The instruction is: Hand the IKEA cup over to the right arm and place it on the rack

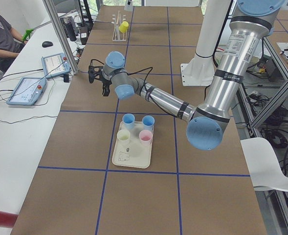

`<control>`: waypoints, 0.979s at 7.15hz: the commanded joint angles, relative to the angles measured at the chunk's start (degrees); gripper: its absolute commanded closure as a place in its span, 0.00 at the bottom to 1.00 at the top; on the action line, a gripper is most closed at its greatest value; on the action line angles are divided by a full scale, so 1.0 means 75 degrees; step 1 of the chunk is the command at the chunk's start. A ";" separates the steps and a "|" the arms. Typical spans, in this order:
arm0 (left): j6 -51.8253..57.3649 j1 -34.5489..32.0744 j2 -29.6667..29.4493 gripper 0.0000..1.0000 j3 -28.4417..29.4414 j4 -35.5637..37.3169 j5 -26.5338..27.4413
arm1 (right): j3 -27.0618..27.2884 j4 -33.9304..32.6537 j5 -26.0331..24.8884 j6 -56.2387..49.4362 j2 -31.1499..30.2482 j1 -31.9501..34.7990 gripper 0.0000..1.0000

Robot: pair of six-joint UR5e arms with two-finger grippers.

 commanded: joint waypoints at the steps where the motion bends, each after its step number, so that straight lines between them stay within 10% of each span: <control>1: 0.0830 -0.0148 0.0137 0.00 -0.0103 0.0568 0.0088 | 0.0158 -0.1965 0.0011 -0.1178 0.0548 -0.0026 0.79; 7: 0.1010 -0.0160 0.0477 0.00 -0.0279 0.0665 0.0300 | 0.0042 -0.2783 -0.0716 -0.1205 0.1288 -0.0834 0.75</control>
